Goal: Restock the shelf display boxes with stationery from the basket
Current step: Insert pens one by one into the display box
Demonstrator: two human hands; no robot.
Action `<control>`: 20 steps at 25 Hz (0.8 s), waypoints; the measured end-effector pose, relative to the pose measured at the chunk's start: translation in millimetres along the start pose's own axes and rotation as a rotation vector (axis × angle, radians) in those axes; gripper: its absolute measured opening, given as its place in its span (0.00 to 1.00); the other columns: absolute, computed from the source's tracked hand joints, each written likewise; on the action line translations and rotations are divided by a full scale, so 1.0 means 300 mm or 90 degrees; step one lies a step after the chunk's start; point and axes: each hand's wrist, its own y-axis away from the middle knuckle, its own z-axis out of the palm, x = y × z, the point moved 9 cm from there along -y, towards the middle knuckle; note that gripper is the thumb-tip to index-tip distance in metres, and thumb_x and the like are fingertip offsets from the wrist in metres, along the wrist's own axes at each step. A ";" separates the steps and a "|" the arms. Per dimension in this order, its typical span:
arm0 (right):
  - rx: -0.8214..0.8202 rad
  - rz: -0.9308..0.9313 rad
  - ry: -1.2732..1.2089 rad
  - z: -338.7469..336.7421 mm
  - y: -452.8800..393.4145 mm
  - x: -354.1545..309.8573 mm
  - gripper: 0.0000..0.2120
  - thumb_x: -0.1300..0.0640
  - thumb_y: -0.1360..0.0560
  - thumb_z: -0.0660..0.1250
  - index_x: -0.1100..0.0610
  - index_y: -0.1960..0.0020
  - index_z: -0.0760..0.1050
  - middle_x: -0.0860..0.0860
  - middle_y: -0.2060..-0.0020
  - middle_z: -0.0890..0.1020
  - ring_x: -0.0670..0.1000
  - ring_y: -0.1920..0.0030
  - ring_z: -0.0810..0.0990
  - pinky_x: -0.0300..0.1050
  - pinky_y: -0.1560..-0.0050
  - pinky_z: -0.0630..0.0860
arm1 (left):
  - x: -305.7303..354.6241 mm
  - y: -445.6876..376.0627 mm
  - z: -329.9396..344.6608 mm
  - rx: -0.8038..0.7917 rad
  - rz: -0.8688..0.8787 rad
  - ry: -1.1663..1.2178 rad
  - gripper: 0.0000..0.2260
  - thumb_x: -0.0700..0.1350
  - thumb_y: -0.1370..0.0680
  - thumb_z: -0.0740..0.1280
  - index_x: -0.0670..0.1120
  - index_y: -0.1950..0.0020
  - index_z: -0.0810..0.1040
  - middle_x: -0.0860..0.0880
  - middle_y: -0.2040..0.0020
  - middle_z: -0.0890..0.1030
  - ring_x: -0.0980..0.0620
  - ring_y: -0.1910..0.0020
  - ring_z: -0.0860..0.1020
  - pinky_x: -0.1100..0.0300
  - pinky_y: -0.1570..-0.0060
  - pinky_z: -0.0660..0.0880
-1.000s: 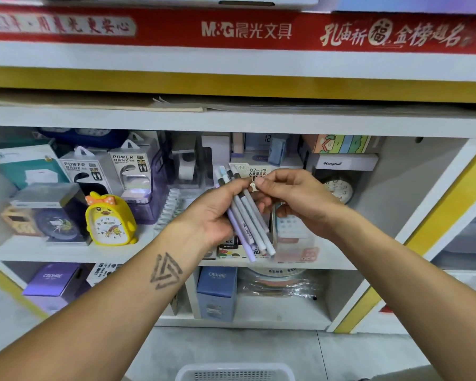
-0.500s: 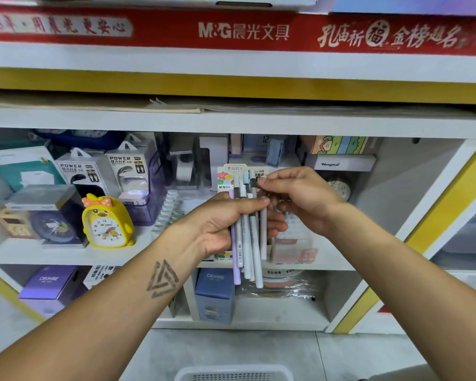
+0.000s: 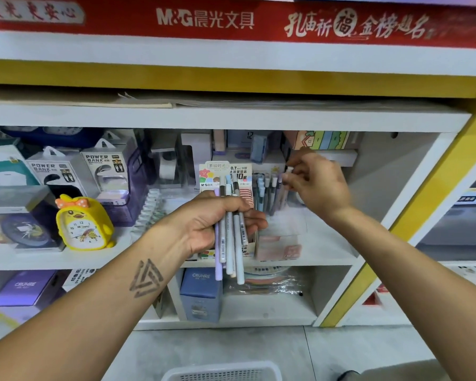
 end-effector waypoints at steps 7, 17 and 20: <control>-0.040 -0.052 0.022 0.067 0.021 -0.016 0.03 0.60 0.22 0.70 0.56 0.50 0.76 0.48 0.62 0.83 0.41 0.61 0.83 0.42 0.58 0.81 | -0.014 -0.006 0.006 0.000 -0.007 -0.036 0.05 0.29 0.23 0.66 0.31 0.49 0.77 0.30 0.55 0.83 0.39 0.60 0.85 0.53 0.65 0.83; -0.028 -0.080 0.027 0.085 0.011 -0.037 0.02 0.62 0.21 0.68 0.58 0.53 0.77 0.48 0.66 0.83 0.44 0.65 0.82 0.45 0.59 0.80 | 0.004 0.023 0.012 -0.024 0.036 -0.056 0.07 0.31 0.27 0.70 0.33 0.49 0.80 0.31 0.55 0.83 0.38 0.58 0.85 0.53 0.63 0.83; -0.032 -0.079 0.014 0.092 0.006 -0.041 0.01 0.61 0.21 0.68 0.59 0.51 0.78 0.47 0.65 0.83 0.43 0.64 0.82 0.44 0.58 0.81 | 0.007 0.031 0.019 -0.038 0.041 -0.057 0.12 0.33 0.30 0.72 0.32 0.48 0.80 0.31 0.54 0.83 0.37 0.57 0.85 0.52 0.62 0.83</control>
